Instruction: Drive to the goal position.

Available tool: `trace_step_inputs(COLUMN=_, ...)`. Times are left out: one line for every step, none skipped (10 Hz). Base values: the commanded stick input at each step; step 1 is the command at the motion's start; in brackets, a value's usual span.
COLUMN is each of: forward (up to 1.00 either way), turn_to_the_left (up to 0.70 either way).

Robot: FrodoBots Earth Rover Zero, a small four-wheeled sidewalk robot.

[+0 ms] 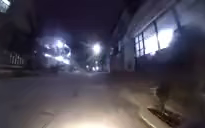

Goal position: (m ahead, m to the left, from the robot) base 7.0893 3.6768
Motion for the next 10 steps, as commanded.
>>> trace_step_inputs(forward=0.7, turn_to_the_left=0.0)
trace_step_inputs(forward=0.7, turn_to_the_left=0.0)
trace_step_inputs(forward=0.7, turn_to_the_left=0.0)
trace_step_inputs(forward=0.7, turn_to_the_left=0.0)
trace_step_inputs(forward=0.7, turn_to_the_left=0.0)
trace_step_inputs(forward=0.7, turn_to_the_left=0.0)
trace_step_inputs(forward=0.7, turn_to_the_left=0.0)
trace_step_inputs(forward=0.7, turn_to_the_left=0.0)
trace_step_inputs(forward=0.7, turn_to_the_left=0.0)
trace_step_inputs(forward=0.7, turn_to_the_left=0.0)
